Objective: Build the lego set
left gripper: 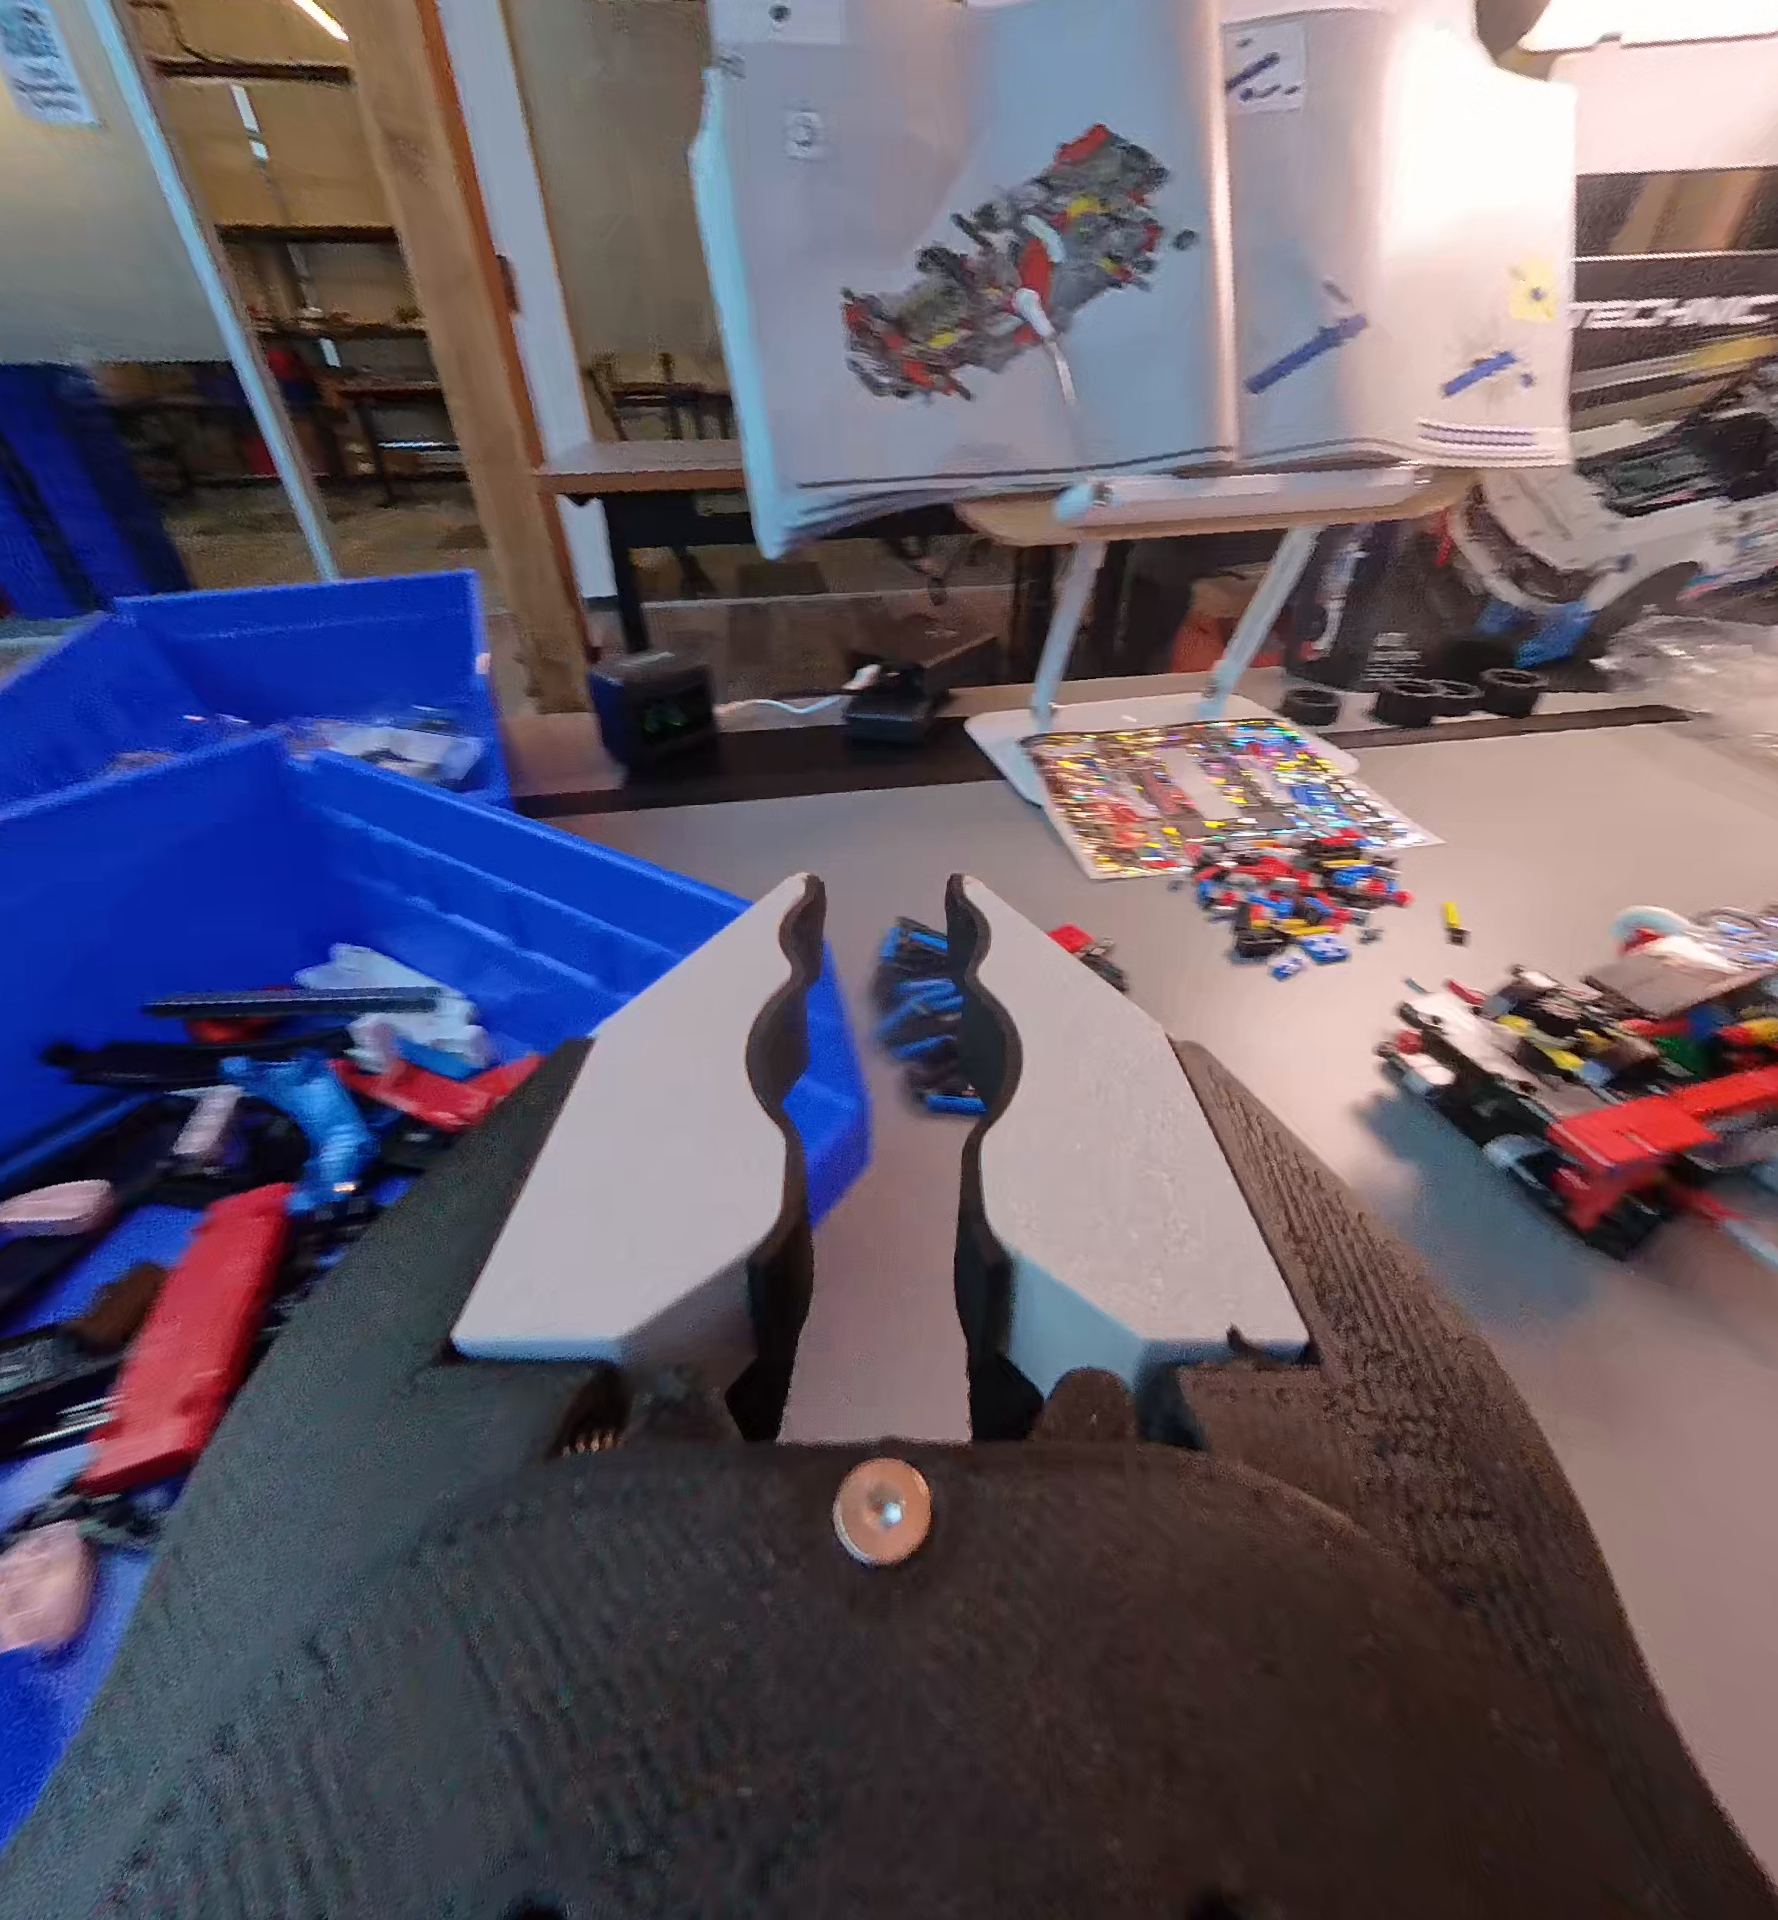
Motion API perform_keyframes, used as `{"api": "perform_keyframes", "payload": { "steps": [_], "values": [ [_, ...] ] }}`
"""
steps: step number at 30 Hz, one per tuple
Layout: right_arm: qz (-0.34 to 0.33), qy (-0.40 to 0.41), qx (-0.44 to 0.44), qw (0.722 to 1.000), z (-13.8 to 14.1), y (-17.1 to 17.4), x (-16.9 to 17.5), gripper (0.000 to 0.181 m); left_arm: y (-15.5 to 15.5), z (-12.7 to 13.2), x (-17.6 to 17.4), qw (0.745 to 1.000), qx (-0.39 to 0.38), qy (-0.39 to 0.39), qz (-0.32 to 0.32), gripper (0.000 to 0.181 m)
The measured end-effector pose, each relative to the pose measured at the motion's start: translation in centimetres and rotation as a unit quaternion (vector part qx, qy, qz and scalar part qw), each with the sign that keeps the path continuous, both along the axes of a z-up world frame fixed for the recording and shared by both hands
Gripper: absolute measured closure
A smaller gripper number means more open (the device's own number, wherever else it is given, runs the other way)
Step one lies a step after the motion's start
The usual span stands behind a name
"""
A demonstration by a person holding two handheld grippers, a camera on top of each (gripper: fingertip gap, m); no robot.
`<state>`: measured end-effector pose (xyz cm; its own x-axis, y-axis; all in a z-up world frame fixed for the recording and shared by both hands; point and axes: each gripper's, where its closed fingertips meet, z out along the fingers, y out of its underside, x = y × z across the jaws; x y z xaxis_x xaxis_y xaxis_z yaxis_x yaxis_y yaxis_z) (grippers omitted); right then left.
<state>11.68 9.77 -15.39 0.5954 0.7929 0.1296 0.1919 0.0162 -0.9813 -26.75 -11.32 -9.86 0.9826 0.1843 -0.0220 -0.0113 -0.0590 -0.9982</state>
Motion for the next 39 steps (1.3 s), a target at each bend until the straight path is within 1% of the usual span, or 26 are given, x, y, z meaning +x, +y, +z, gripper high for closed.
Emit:
{"api": "perform_keyframes", "payload": {
  "steps": [3, 5, 6, 8, 10, 12, 15, 17, 19, 21, 24, 25, 27, 30, 32, 35, 37, 39],
  "values": [
    [0.001, 0.003, 0.002, 1.0, 0.2, -0.1, 0.0, 0.156, -2.5, 3.2, -6.1, 0.996, -0.02, 0.053, 0.074, 0.161],
    [0.003, 0.003, 0.003, 1.0, 0.3, -0.2, -0.1, 0.156, -3.7, 4.3, -10.1, 0.99, -0.071, 0.07, 0.103, 0.16],
    [0.004, 0.002, 0.002, 1.0, 0.2, -0.2, -0.1, 0.156, -4.0, 4.6, -11.8, 0.987, -0.098, 0.076, 0.105, 0.16],
    [0.007, 0.002, 0.0, 1.0, 0.1, -0.3, -0.2, 0.156, -3.8, 4.1, -14.3, 0.98, -0.164, 0.074, 0.085, 0.162],
    [0.007, -0.001, 0.001, 1.0, 0.1, -0.3, -0.3, 0.156, -2.9, 2.3, -15.6, 0.966, -0.246, 0.065, 0.036, 0.162],
    [0.006, -0.004, 0.002, 1.0, 0.0, -0.3, -0.3, 0.156, -1.6, 0.3, -15.9, 0.948, -0.312, 0.066, -0.018, 0.165],
    [0.001, -0.01, 0.003, 1.0, -0.2, -0.3, -0.2, 0.156, 0.3, -3.5, -14.7, 0.905, -0.403, 0.075, -0.109, 0.166],
    [-0.001, -0.014, 0.005, 1.0, -0.2, -0.3, -0.2, 0.156, 0.9, -6.4, -13.4, 0.866, -0.464, 0.076, -0.171, 0.165],
    [-0.003, -0.019, 0.007, 1.0, -0.4, -0.3, -0.2, 0.156, 1.3, -8.9, -13.0, 0.831, -0.513, 0.09, -0.196, 0.162],
    [-0.005, -0.024, 0.007, 1.0, -0.5, -0.3, -0.1, 0.156, 1.1, -11.1, -11.8, 0.794, -0.556, 0.075, -0.234, 0.151],
    [-0.009, -0.028, 0.007, 1.0, -0.7, -0.2, 0.0, 0.156, 1.3, -13.5, -11.0, 0.763, -0.585, 0.088, -0.26, 0.145],
    [-0.009, -0.028, 0.006, 1.0, -0.7, -0.2, 0.0, 0.156, 1.4, -13.6, -10.7, 0.761, -0.585, 0.087, -0.267, 0.148],
    [-0.01, -0.03, 0.006, 0.999, -0.7, -0.1, -0.1, 0.156, 2.0, -13.4, -11.1, 0.767, -0.578, 0.109, -0.257, 0.169],
    [-0.011, -0.032, 0.007, 0.999, -0.8, -0.1, -0.2, 0.156, 2.0, -13.1, -11.8, 0.77, -0.577, 0.122, -0.245, 0.181],
    [-0.009, -0.034, 0.009, 0.999, -0.8, -0.2, -0.2, 0.156, 1.9, -13.2, -13.0, 0.77, -0.582, 0.139, -0.222, 0.181],
    [-0.008, -0.034, 0.011, 0.999, -0.7, -0.3, -0.2, 0.156, 1.5, -13.0, -14.0, 0.77, -0.586, 0.141, -0.207, 0.181],
    [-0.009, -0.032, 0.012, 0.999, -0.6, -0.3, -0.2, 0.156, 1.1, -12.7, -15.2, 0.767, -0.593, 0.163, -0.184, 0.181],
    [-0.01, -0.031, 0.012, 0.999, -0.6, -0.3, -0.2, 0.156, 1.0, -12.2, -15.9, 0.771, -0.591, 0.166, -0.168, 0.181]
  ]
}}
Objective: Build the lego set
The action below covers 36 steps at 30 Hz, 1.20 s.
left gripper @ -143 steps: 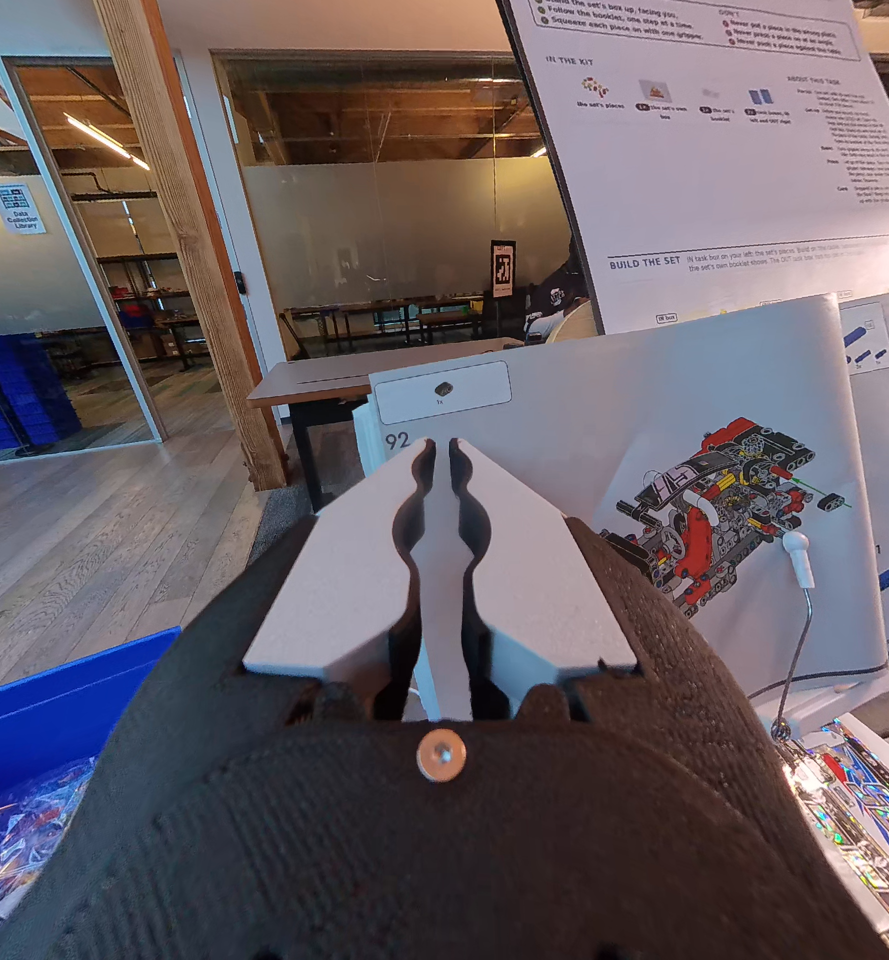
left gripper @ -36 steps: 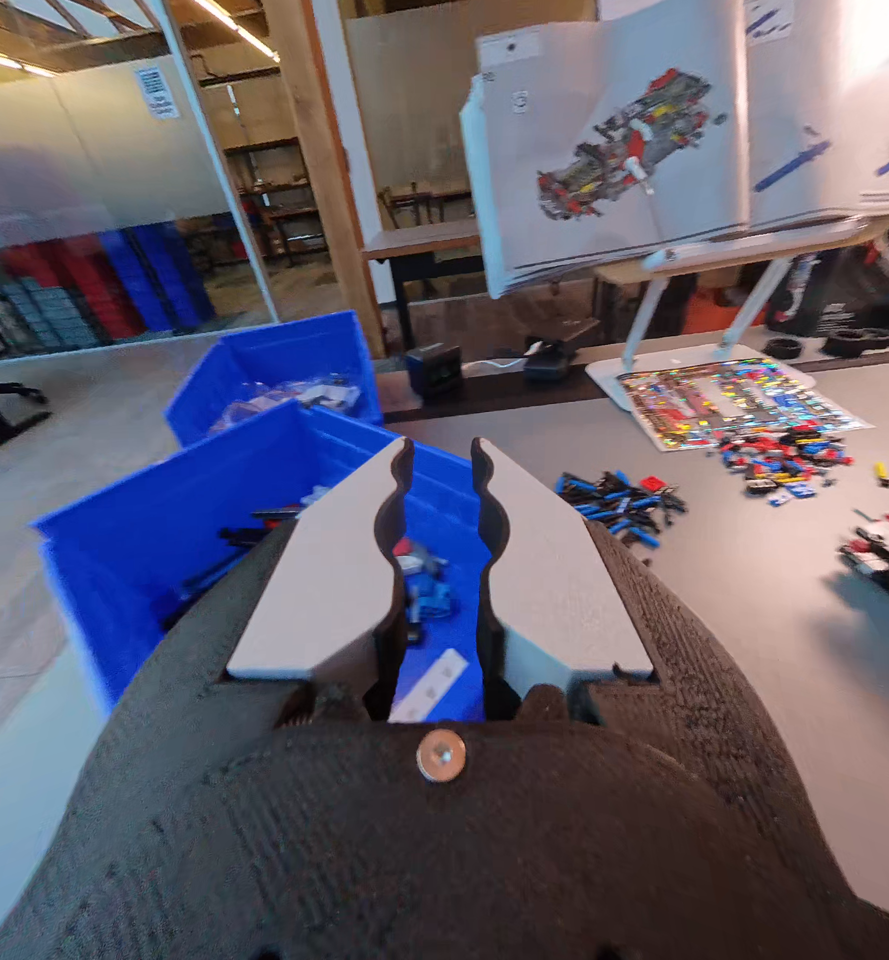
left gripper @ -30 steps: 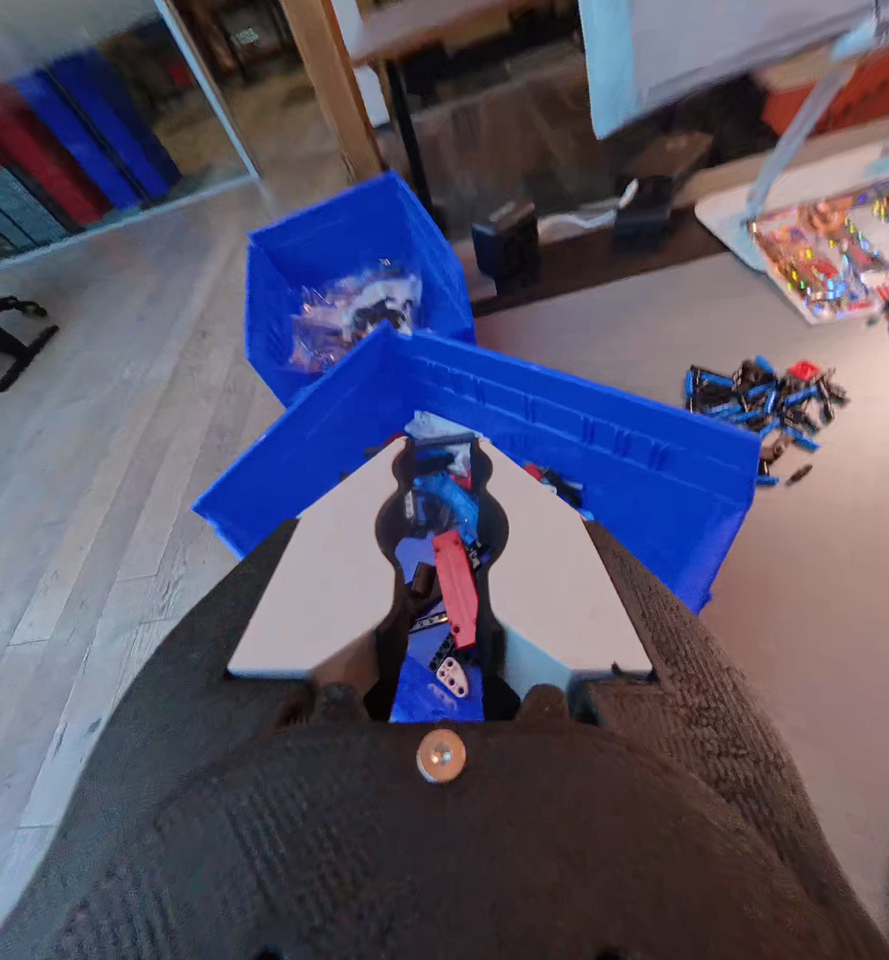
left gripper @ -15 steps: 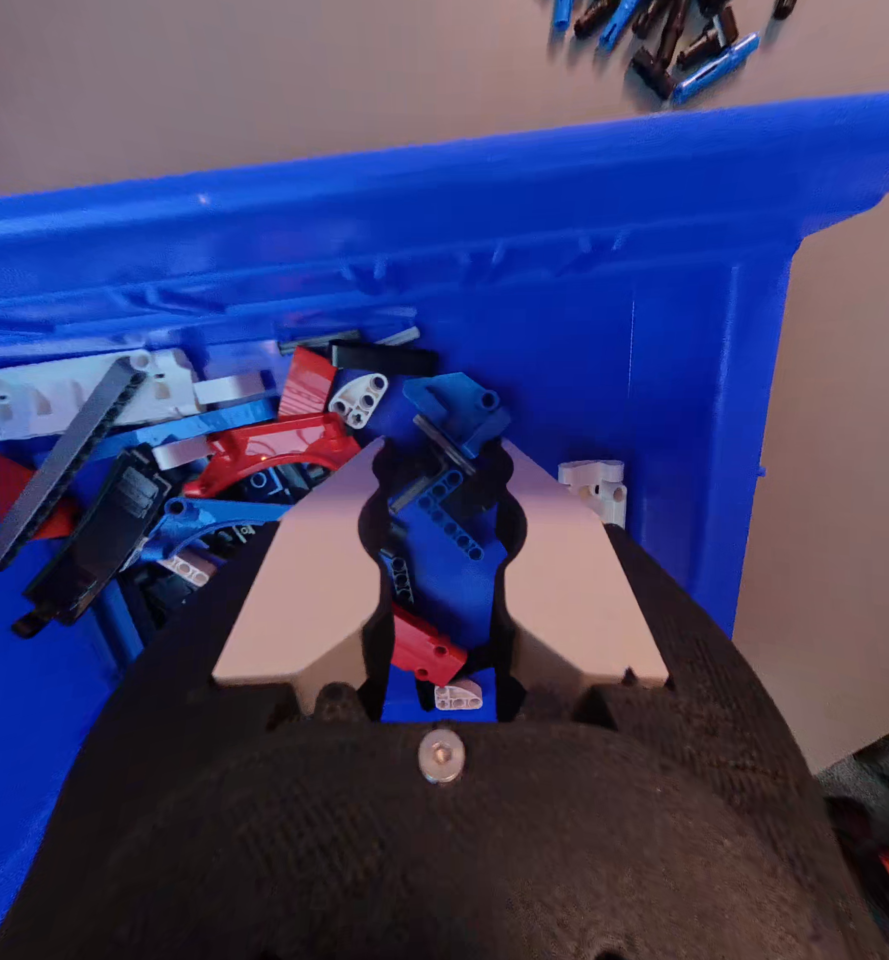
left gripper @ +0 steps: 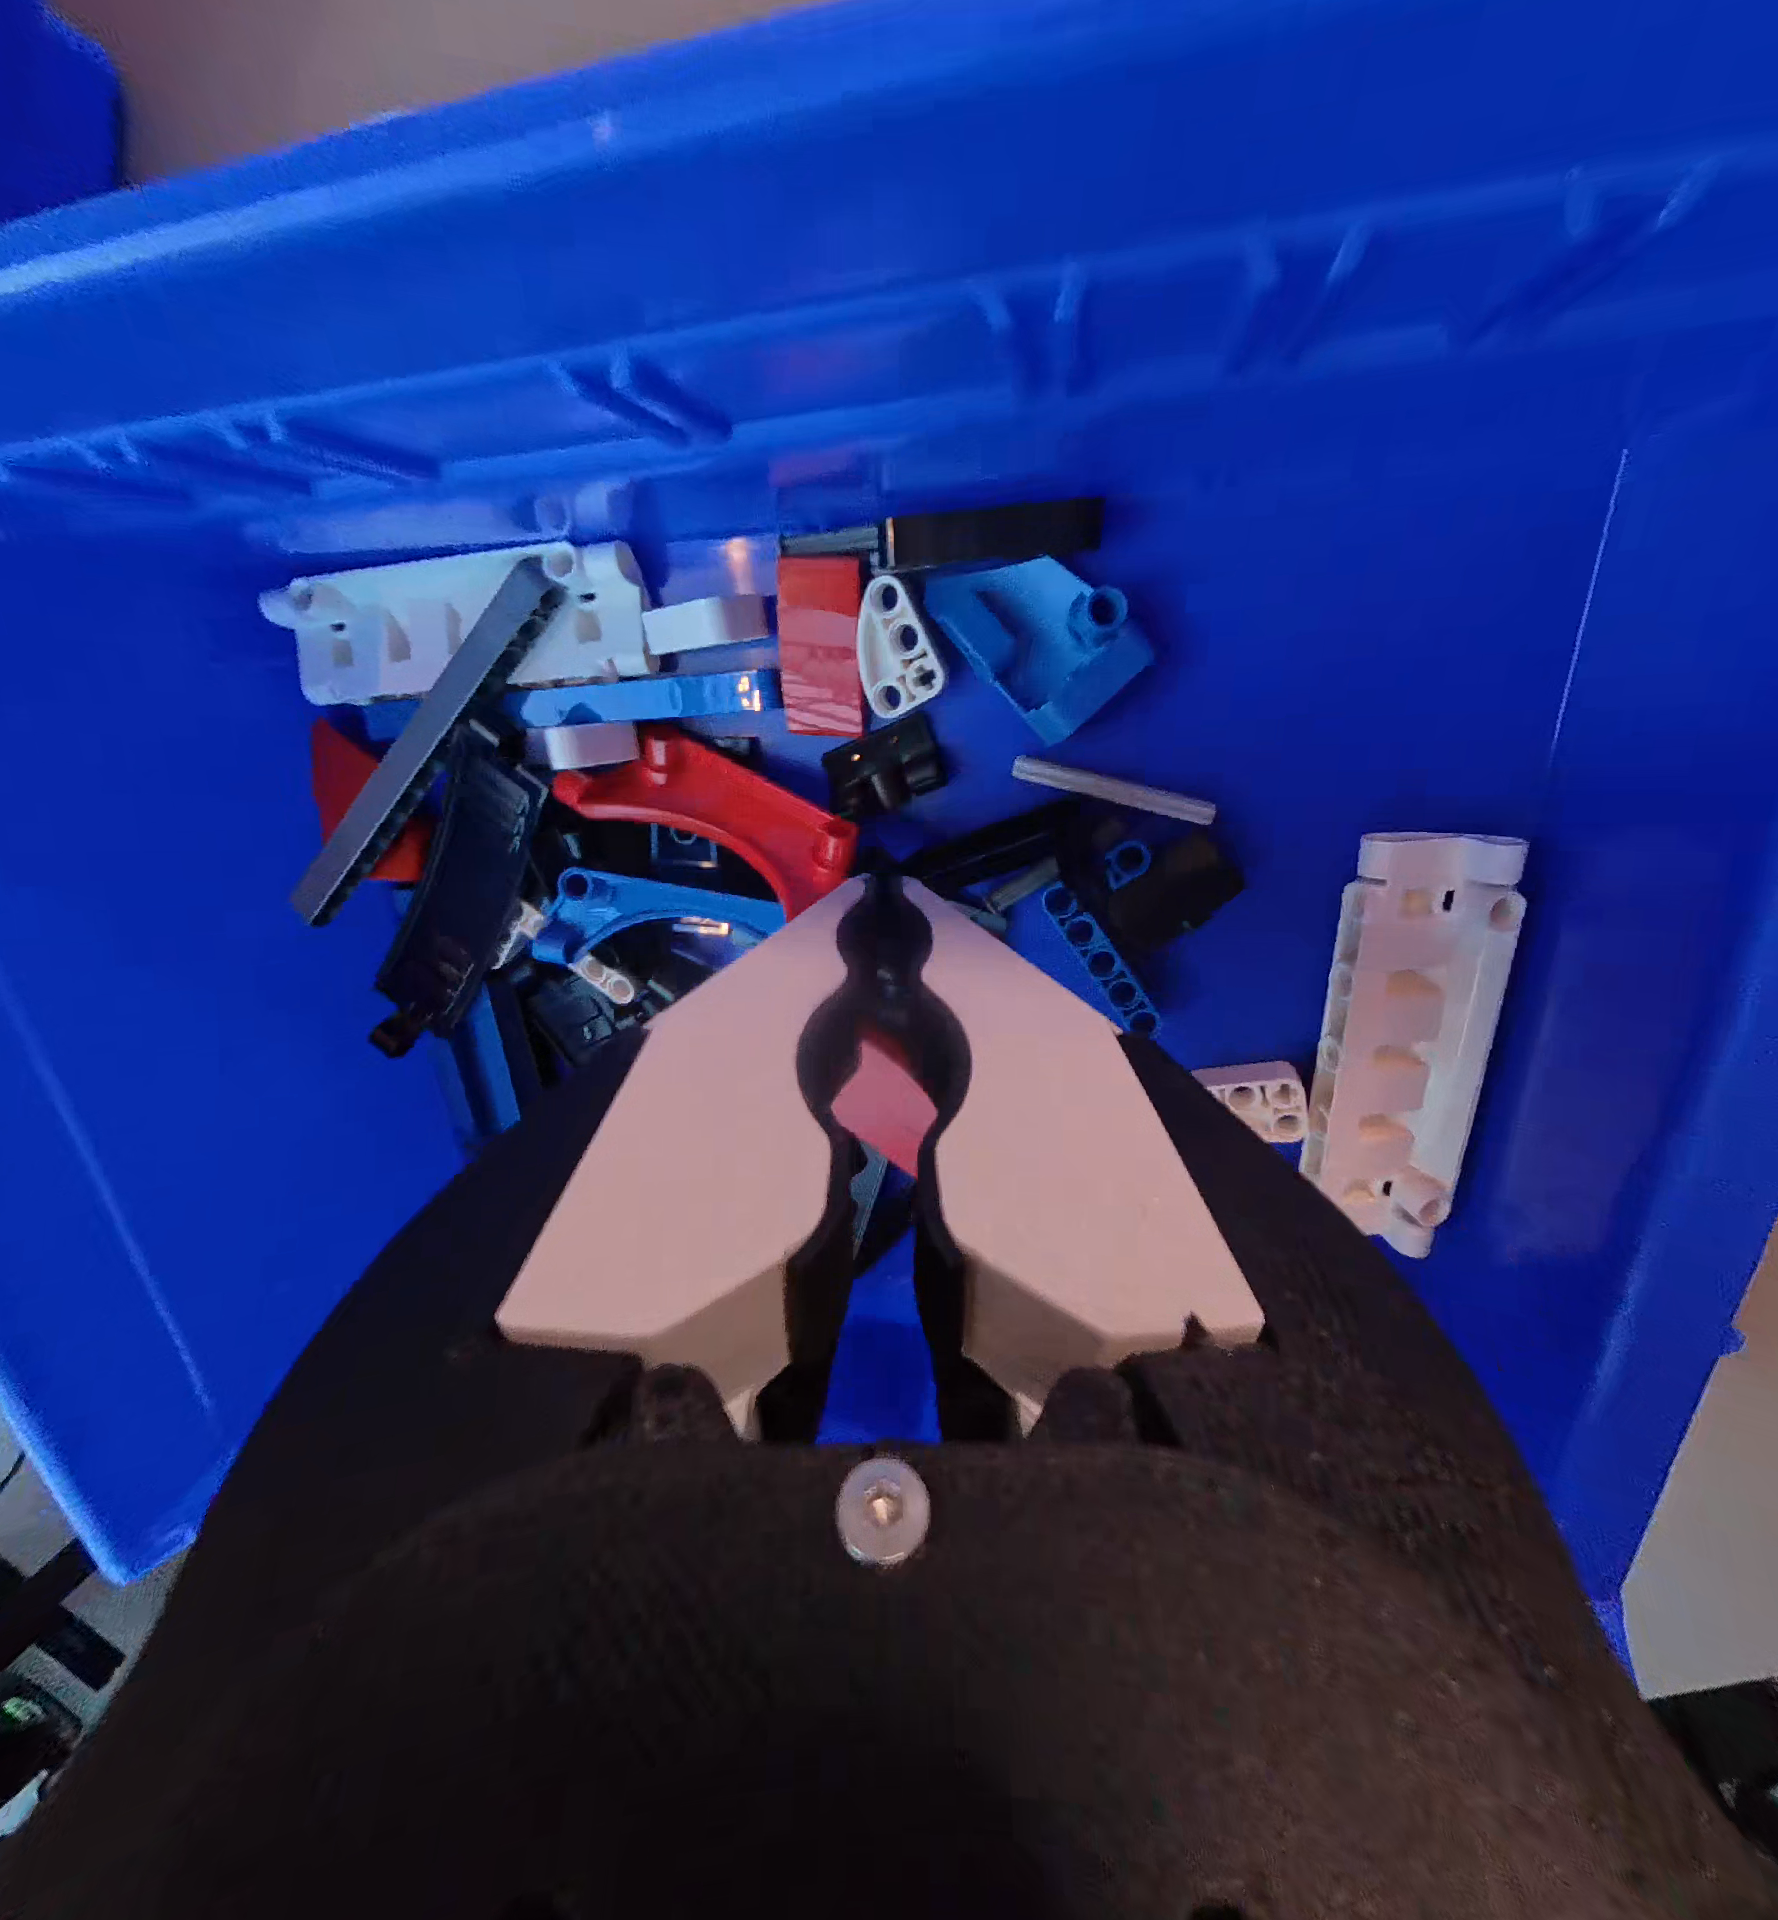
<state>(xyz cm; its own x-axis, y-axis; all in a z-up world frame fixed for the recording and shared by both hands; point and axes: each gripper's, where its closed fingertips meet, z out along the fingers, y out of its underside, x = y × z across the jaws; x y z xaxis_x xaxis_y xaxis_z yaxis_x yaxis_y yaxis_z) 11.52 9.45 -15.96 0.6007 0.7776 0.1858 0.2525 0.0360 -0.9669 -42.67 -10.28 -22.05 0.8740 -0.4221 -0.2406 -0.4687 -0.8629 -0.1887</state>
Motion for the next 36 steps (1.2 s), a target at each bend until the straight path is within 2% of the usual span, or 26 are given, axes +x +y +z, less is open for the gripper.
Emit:
{"api": "perform_keyframes", "payload": {
  "steps": [3, 9, 15, 20, 22, 26, 29, 31, 32, 33, 36],
  "values": [
    [0.0, -0.001, 0.001, 1.0, 0.0, 0.0, 0.0, 0.156, 0.1, 0.9, -1.2, 1.0, 0.02, 0.017, 0.018, 0.177],
    [-0.001, -0.007, 0.002, 1.0, -0.2, 0.0, -0.2, 0.156, 0.6, 2.2, -3.3, 0.996, 0.066, 0.029, 0.056, 0.155],
    [-0.006, -0.012, 0.004, 1.0, -0.3, 0.1, -0.3, 0.156, 1.3, 1.9, -2.9, 0.994, 0.083, -0.028, 0.07, 0.139],
    [-0.009, -0.016, 0.007, 1.0, -0.4, 0.1, -0.4, 0.156, 1.6, 0.5, -2.4, 0.994, 0.06, -0.055, 0.071, 0.125],
    [-0.01, -0.016, 0.008, 1.0, -0.4, 0.1, -0.4, 0.156, 1.5, -0.3, -2.5, 0.995, 0.046, -0.054, 0.071, 0.129],
    [-0.01, -0.015, 0.007, 1.0, -0.4, 0.1, -0.3, 0.156, 1.0, -1.4, -2.4, 0.997, 0.024, -0.046, 0.06, 0.175],
    [-0.009, -0.015, 0.006, 1.0, -0.4, 0.1, -0.4, 0.156, 0.5, -0.8, -2.3, 0.997, 0.014, -0.035, 0.066, 0.177],
    [-0.008, -0.015, 0.006, 1.0, -0.3, 0.1, -0.4, 0.156, 1.7, 1.3, -2.3, 0.994, 0.069, -0.024, 0.081, 0.179],
    [-0.007, -0.014, 0.006, 1.0, -0.3, 0.1, -0.4, 0.156, 2.6, 2.8, -1.8, 0.99, 0.106, -0.03, 0.084, 0.166],
    [-0.007, -0.014, 0.005, 1.0, -0.3, 0.1, -0.4, 0.156, 3.5, 4.3, -1.4, 0.985, 0.145, -0.031, 0.092, 0.143],
    [-0.003, -0.013, 0.004, 1.0, -0.3, 0.0, -0.5, 0.156, 5.6, 7.6, 1.1, 0.974, 0.207, -0.04, 0.083, 0.114]
  ]
}}
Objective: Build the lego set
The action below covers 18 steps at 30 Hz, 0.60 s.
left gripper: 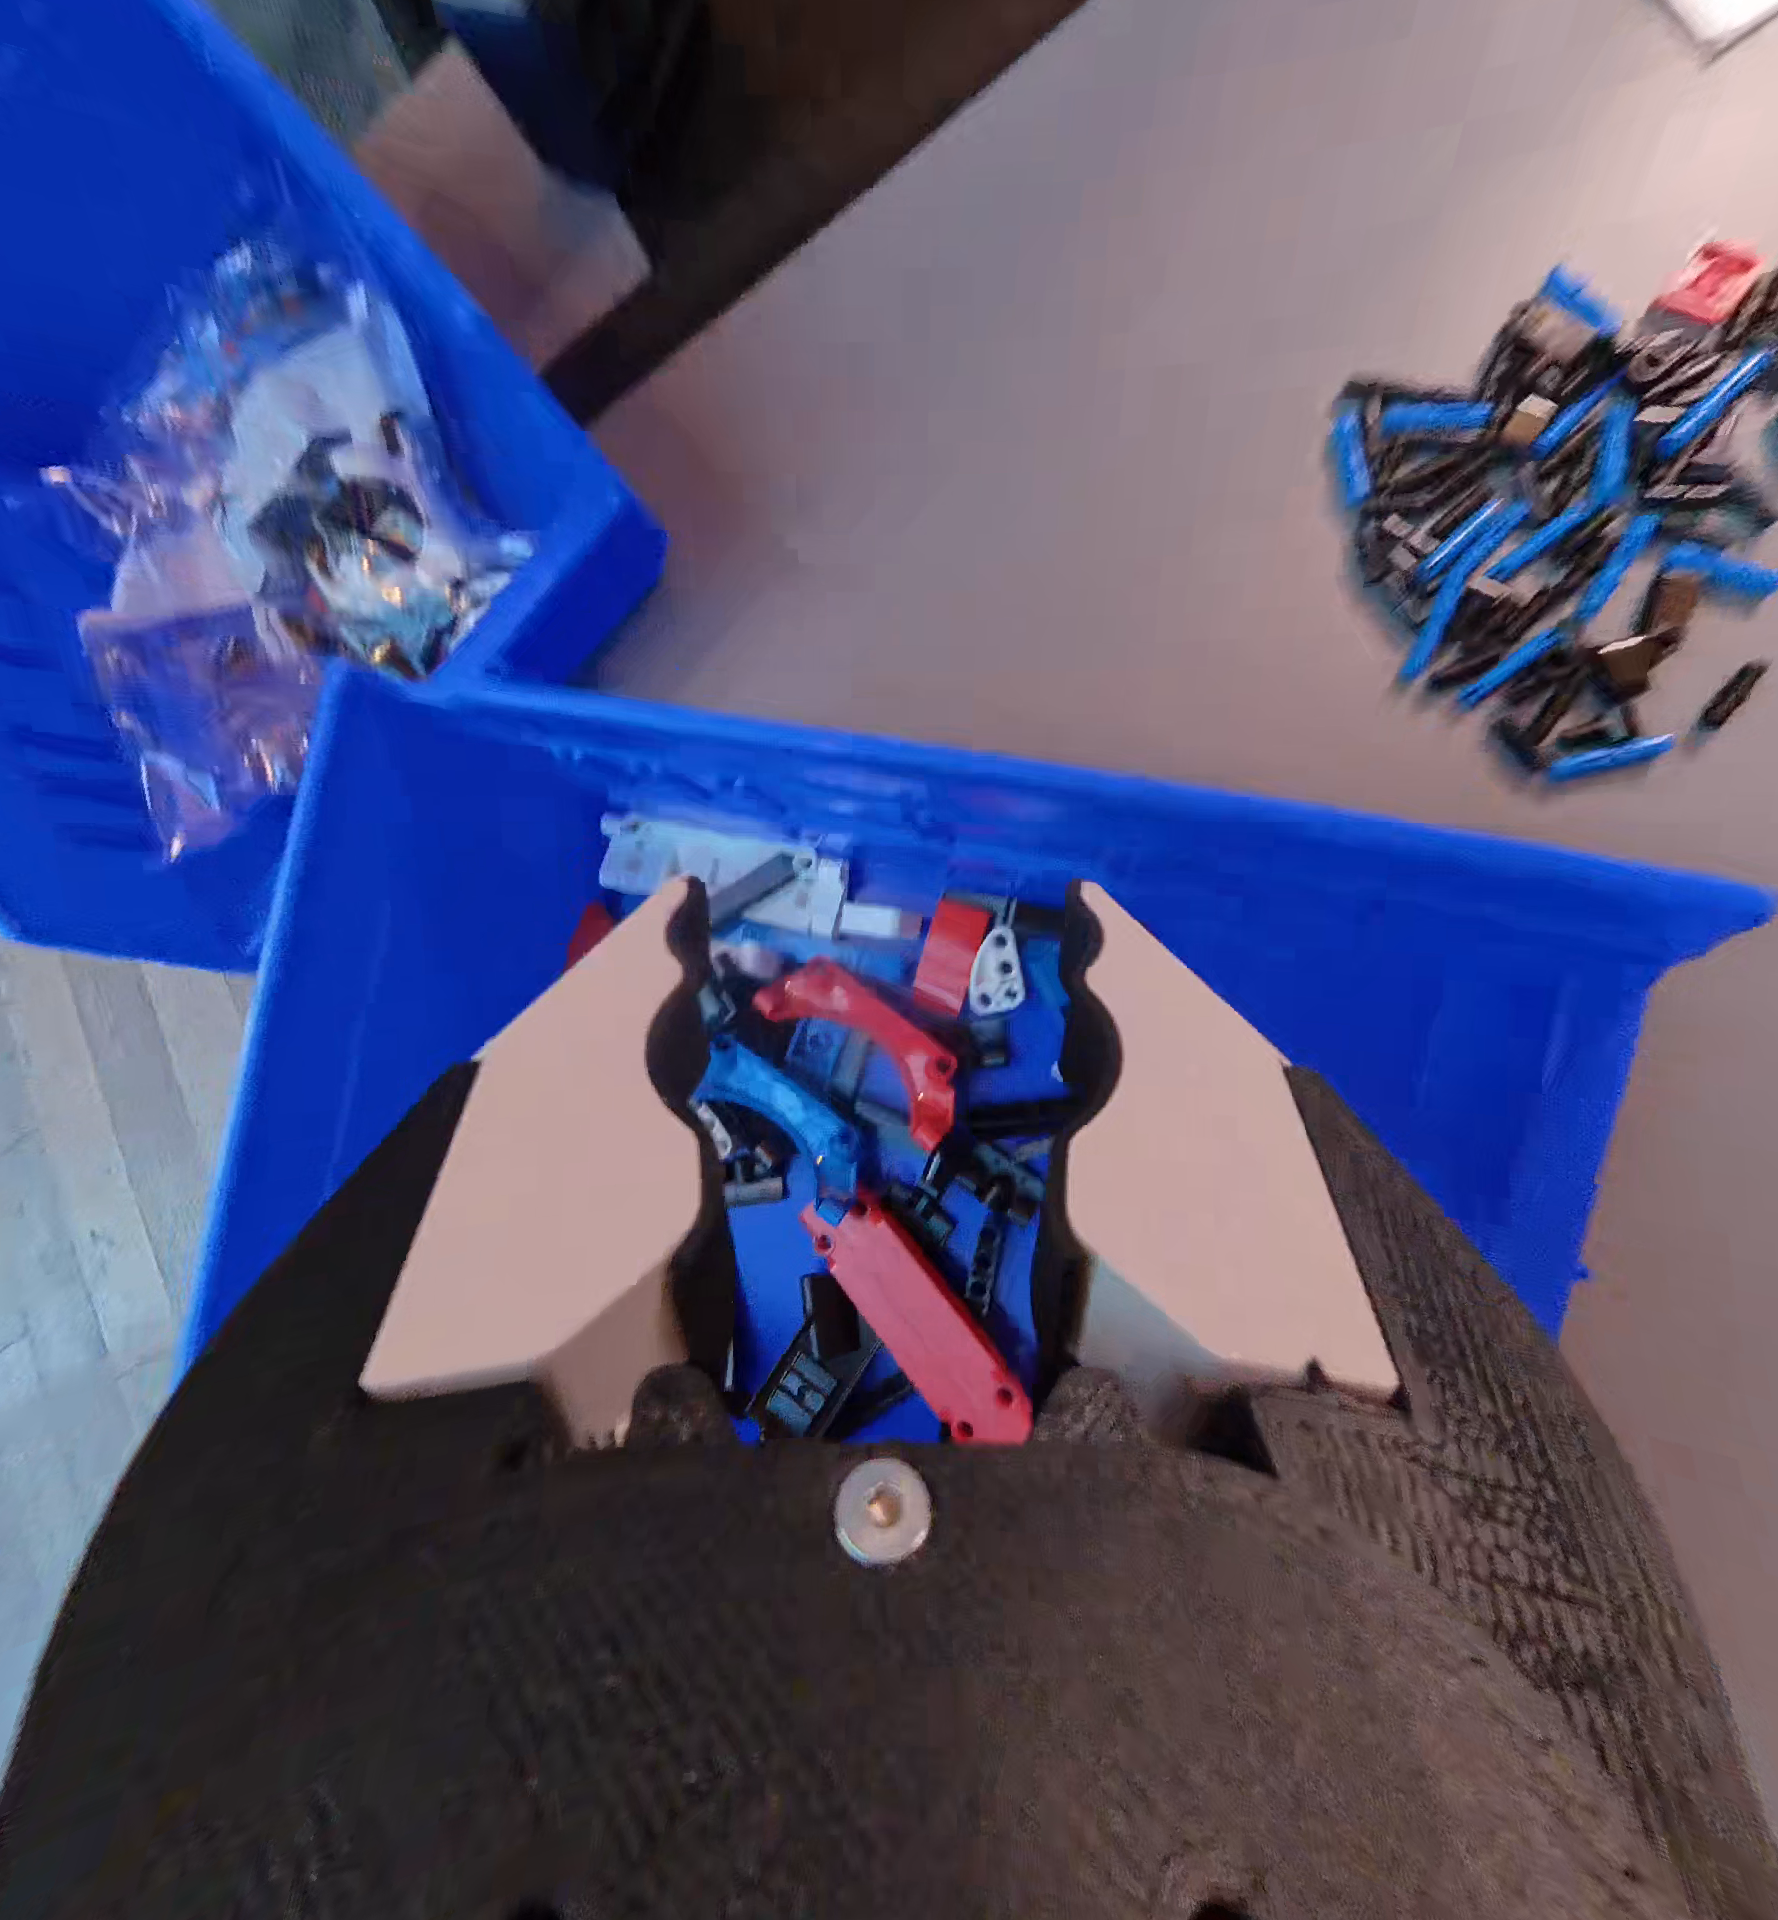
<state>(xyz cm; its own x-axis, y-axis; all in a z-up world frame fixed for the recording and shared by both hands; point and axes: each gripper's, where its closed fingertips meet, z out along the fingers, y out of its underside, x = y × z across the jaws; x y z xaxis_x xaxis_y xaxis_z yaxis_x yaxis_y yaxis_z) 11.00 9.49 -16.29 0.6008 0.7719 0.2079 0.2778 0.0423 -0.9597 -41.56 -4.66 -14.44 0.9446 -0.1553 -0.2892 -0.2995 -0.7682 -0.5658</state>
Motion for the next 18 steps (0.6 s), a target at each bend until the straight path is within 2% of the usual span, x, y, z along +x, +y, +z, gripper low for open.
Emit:
{"api": "perform_keyframes", "payload": {
  "steps": [1, 3, 5, 7, 9, 11, 15, 18],
  "values": [
    [0.001, -0.001, 0.001, 1.0, 0.0, 0.0, 0.0, 0.156, 0.7, 0.8, 1.6, 1.0, 0.018, -0.008, -0.022, 0.116],
    [0.003, 0.0, 0.002, 1.0, 0.0, -0.1, 0.0, 0.156, 1.8, 2.0, 6.3, 0.994, 0.039, -0.041, -0.093, 0.129],
    [0.005, 0.001, 0.001, 1.0, 0.1, -0.2, 0.0, 0.156, 2.6, 2.3, 10.4, 0.986, 0.034, -0.058, -0.15, 0.133],
    [0.007, 0.004, 0.002, 1.0, 0.2, -0.2, 0.0, 0.156, 3.1, 1.7, 14.2, 0.976, 0.01, -0.069, -0.205, 0.142],
    [0.009, 0.004, 0.003, 1.0, 0.3, -0.3, 0.0, 0.156, 3.4, 0.0, 17.1, 0.968, -0.033, -0.073, -0.237, 0.149],
    [0.012, 0.004, 0.007, 1.0, 0.5, -0.4, 0.0, 0.157, 3.5, -2.6, 18.3, 0.962, -0.089, -0.05, -0.251, 0.151],
    [0.012, 0.005, 0.014, 1.0, 0.8, -0.6, 0.4, 0.157, 3.3, -6.9, 18.2, 0.953, -0.184, 0.0, -0.242, 0.162],
    [0.015, 0.013, 0.013, 1.0, 1.2, -0.6, 0.4, 0.157, 3.4, -7.5, 18.0, 0.947, -0.208, 0.043, -0.241, 0.163]
  ]
}}
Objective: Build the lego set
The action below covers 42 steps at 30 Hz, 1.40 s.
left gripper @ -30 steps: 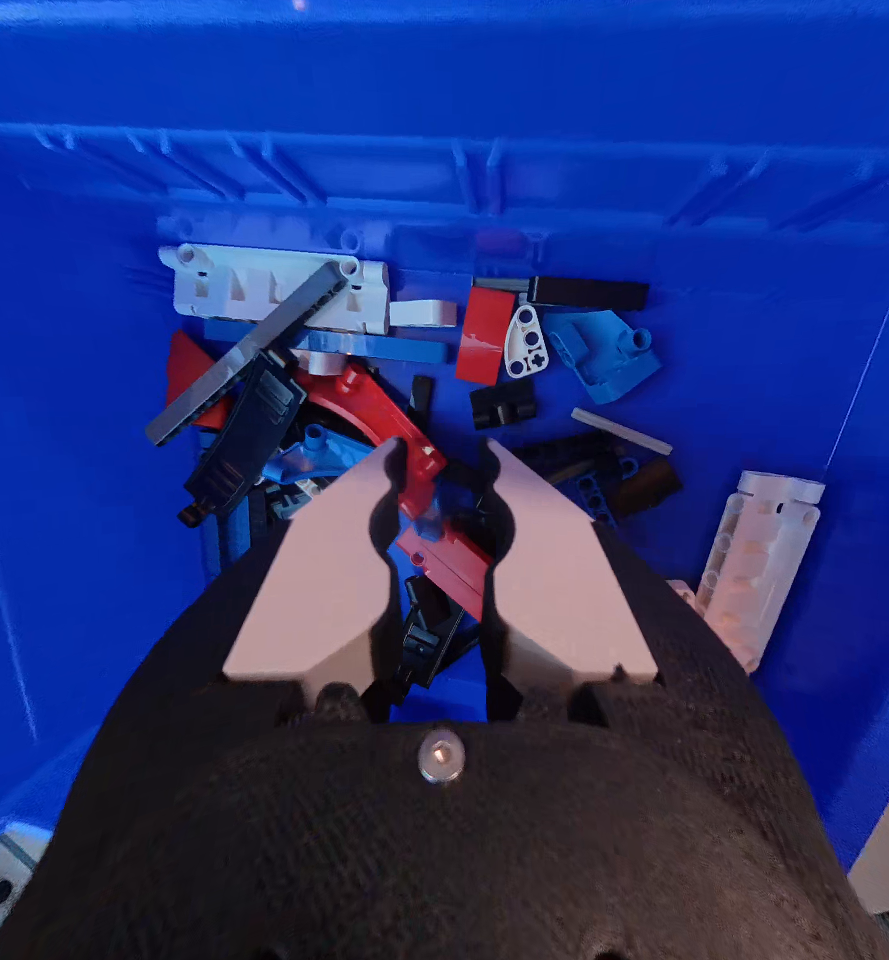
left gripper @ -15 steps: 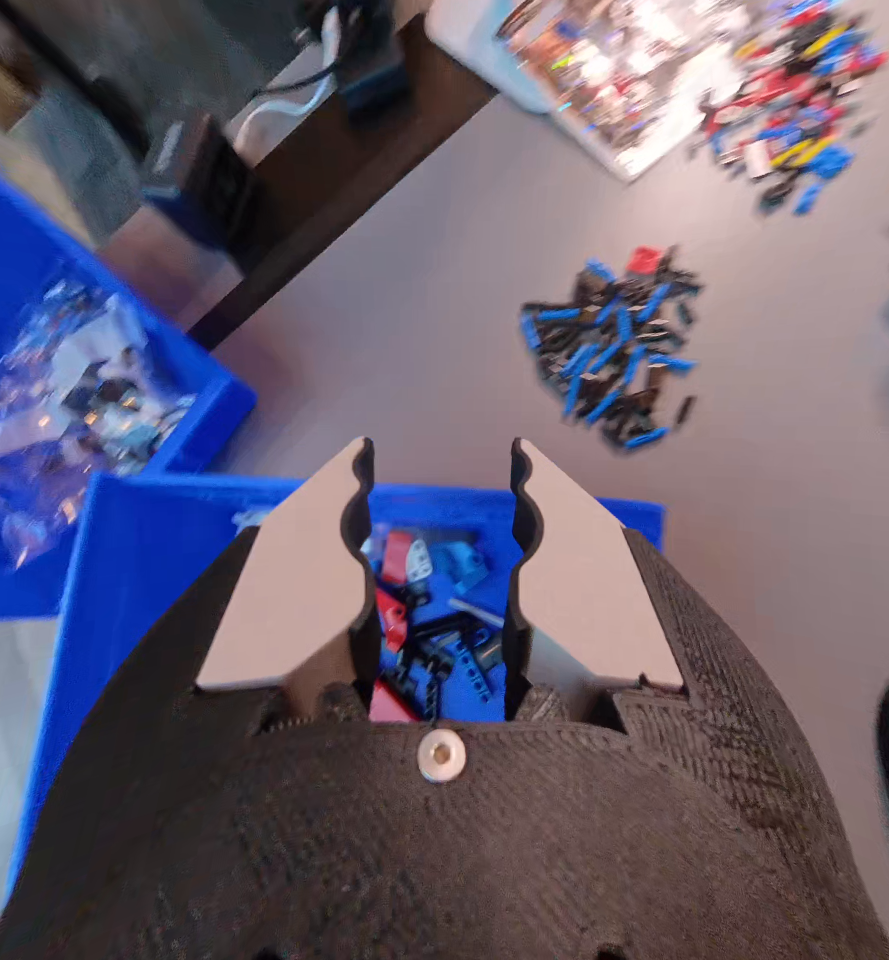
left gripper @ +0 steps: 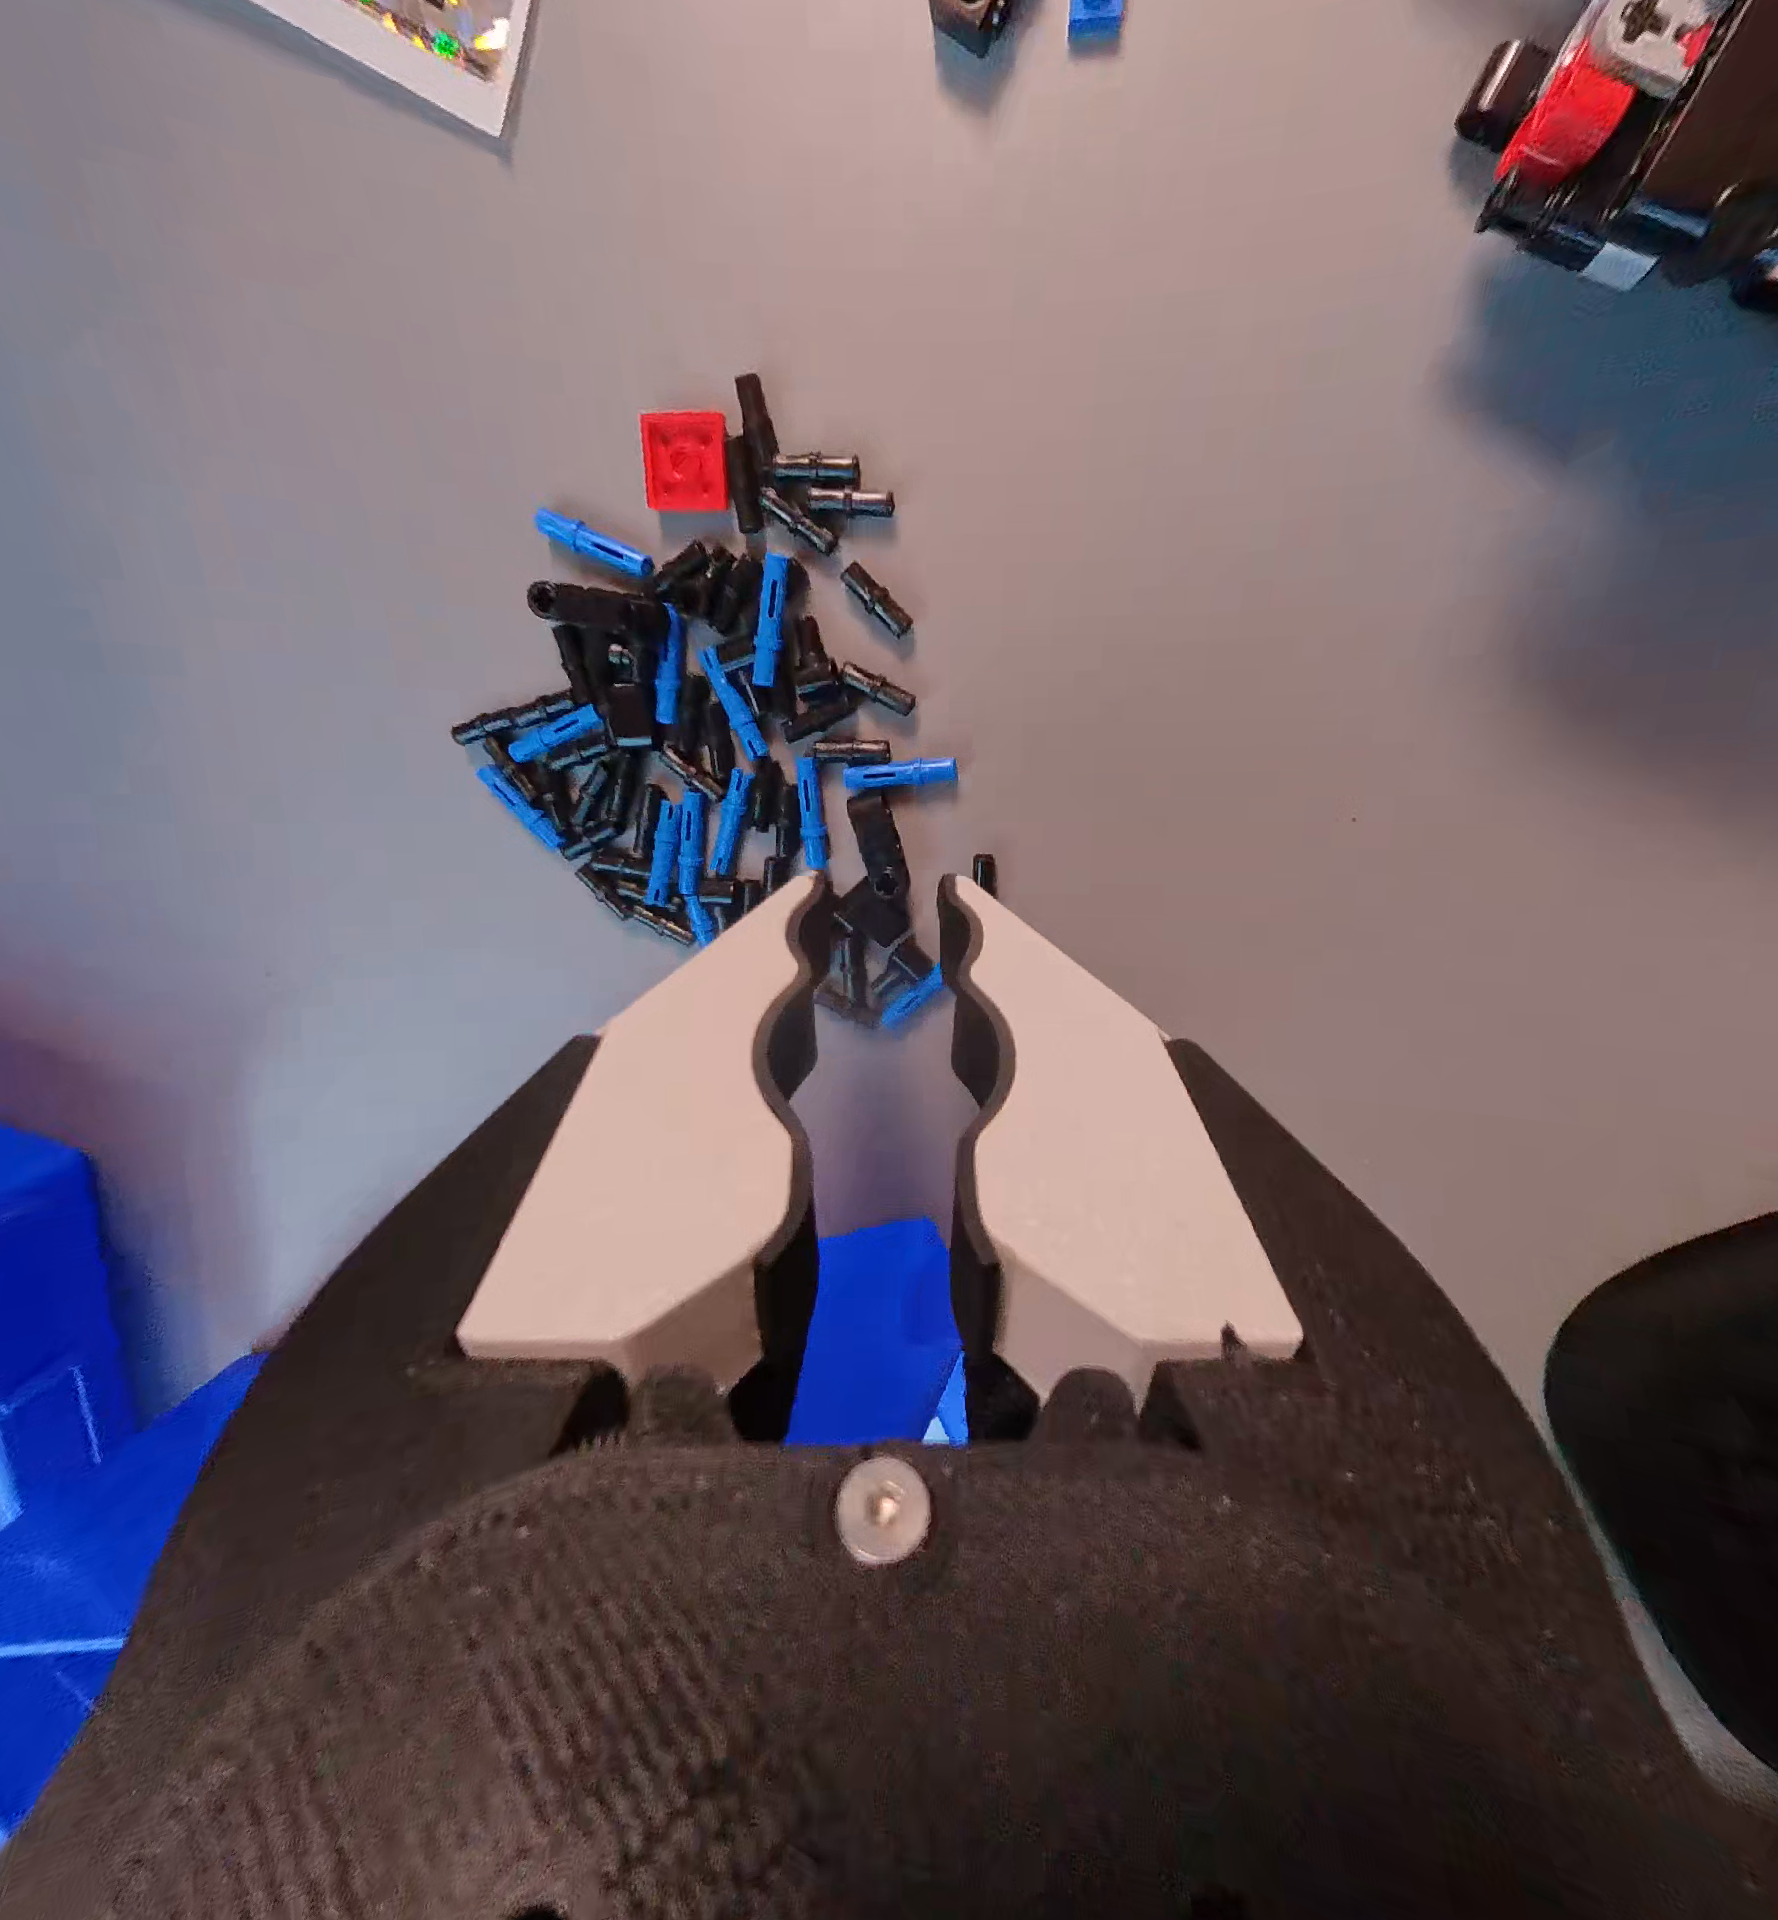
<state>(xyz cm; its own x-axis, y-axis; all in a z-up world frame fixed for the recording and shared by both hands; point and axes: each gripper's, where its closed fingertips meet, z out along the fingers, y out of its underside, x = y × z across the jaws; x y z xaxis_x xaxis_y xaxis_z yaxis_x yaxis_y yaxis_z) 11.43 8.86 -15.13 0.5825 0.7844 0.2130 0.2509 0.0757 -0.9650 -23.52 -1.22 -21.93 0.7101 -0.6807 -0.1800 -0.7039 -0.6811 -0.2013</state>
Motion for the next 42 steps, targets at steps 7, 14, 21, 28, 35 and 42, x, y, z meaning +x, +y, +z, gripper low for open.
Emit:
{"api": "perform_keyframes", "payload": {
  "steps": [7, 14, 21, 28, 35, 42],
  "values": [
    [0.01, 0.006, 0.0, 1.0, 0.3, -0.2, -0.1, 0.157, -0.5, -0.1, -0.6, 0.991, -0.07, 0.089, -0.067, 0.157],
    [0.008, 0.01, 0.003, 1.0, 0.6, -0.2, 0.4, 0.157, -1.3, -1.6, -1.7, 0.96, -0.175, 0.094, -0.196, 0.156],
    [0.002, 0.023, -0.003, 1.0, 0.9, 0.2, 0.9, 0.157, -0.9, -2.4, -1.7, 0.958, -0.167, 0.065, -0.226, 0.162],
    [0.003, 0.02, -0.004, 1.0, 0.7, 0.2, 0.8, 0.157, -0.9, -2.7, -1.3, 0.961, -0.158, 0.042, -0.224, 0.167],
    [0.002, 0.02, -0.003, 1.0, 0.8, 0.2, 0.8, 0.157, -1.1, -2.5, -1.5, 0.963, -0.158, 0.04, -0.217, 0.168],
    [0.004, 0.025, 0.009, 1.0, 1.5, -0.1, 0.7, 0.157, 1.3, 5.6, 3.5, 0.97, 0.078, -0.091, -0.211, 0.168]
  ]
}}
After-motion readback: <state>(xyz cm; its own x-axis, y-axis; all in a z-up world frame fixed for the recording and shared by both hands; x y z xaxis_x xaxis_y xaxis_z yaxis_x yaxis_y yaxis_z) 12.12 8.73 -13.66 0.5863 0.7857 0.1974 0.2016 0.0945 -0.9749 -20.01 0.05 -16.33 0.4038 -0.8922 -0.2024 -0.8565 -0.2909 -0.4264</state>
